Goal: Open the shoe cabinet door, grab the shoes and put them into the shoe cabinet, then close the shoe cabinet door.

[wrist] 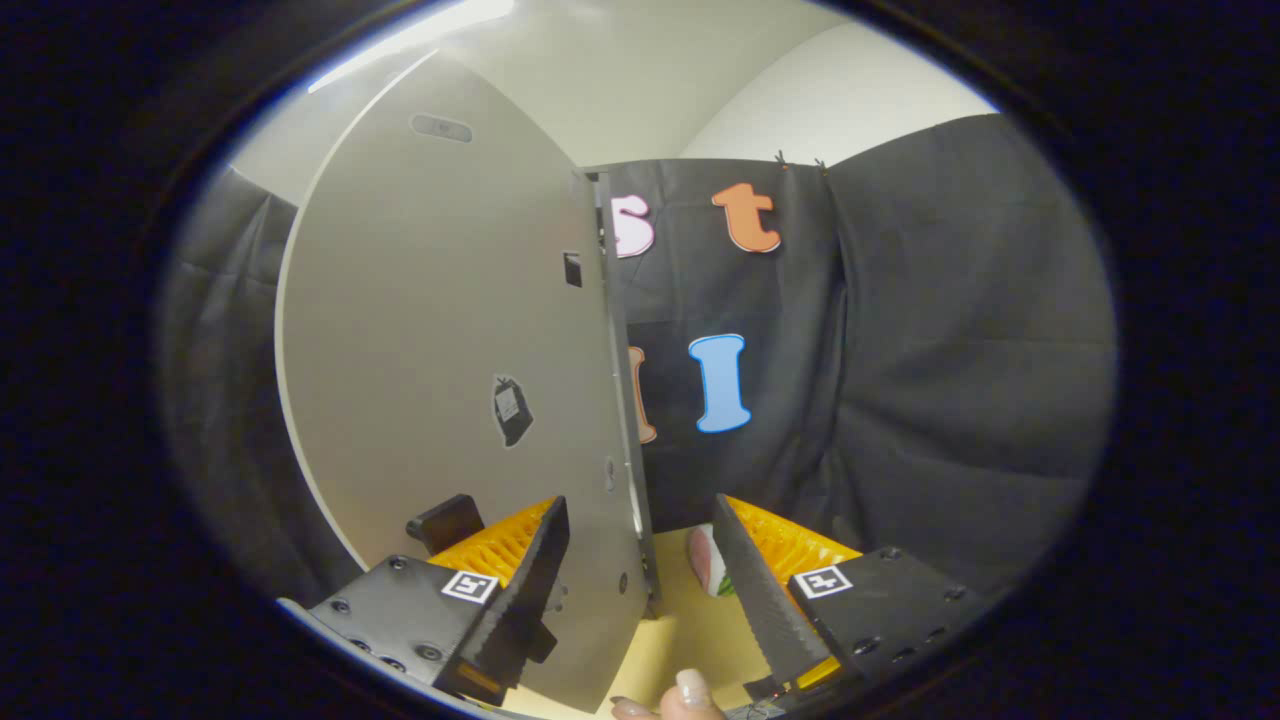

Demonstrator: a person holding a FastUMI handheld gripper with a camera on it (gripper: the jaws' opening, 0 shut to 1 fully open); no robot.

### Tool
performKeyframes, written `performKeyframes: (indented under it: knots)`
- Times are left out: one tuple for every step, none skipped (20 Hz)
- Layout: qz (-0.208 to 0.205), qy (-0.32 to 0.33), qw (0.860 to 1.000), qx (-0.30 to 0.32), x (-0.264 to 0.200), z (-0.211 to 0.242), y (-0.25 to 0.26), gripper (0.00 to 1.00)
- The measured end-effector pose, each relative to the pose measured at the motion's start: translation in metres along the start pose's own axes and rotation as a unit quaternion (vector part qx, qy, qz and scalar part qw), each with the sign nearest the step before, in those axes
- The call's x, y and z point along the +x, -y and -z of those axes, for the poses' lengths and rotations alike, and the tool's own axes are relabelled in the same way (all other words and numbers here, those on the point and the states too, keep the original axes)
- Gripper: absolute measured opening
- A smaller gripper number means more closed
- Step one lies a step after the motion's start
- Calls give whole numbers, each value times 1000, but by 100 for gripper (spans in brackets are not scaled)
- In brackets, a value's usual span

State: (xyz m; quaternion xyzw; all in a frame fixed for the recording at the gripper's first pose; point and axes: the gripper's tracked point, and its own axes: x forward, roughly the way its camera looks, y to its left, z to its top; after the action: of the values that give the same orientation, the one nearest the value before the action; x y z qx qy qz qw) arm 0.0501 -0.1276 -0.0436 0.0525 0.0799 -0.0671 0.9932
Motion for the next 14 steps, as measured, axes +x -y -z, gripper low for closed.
performKeyframes:
  knots:
    - [-4, 1, 1000, -2, 2, 1, -11, 93]
    - [-7, 3, 1000, -3, 3, 1, -19, 93]
    - [-13, 3, 1000, -3, 5, 3, -31, 93]
    - [-19, 3, 1000, -5, 8, 6, -43, 93]
    - [-25, 3, 1000, -6, 9, 7, -53, 92]
    - [-31, 2, 999, -8, 12, 10, -64, 92]
    - [-41, 0, 999, -10, 16, 13, -78, 92]
    - [-50, -2, 999, -11, 19, 15, -90, 92]
    - [-62, -3, 998, -15, 22, 18, -105, 92]
    - [-75, -3, 997, -18, 27, 20, -119, 92]
    - [-89, -4, 996, -22, 34, 23, -134, 92]
    - [-104, -7, 994, -28, 42, 28, -150, 92]
    - [-110, -12, 993, -34, 50, 33, -162, 92]
    - [-121, -20, 992, -37, 60, 40, -172, 92]
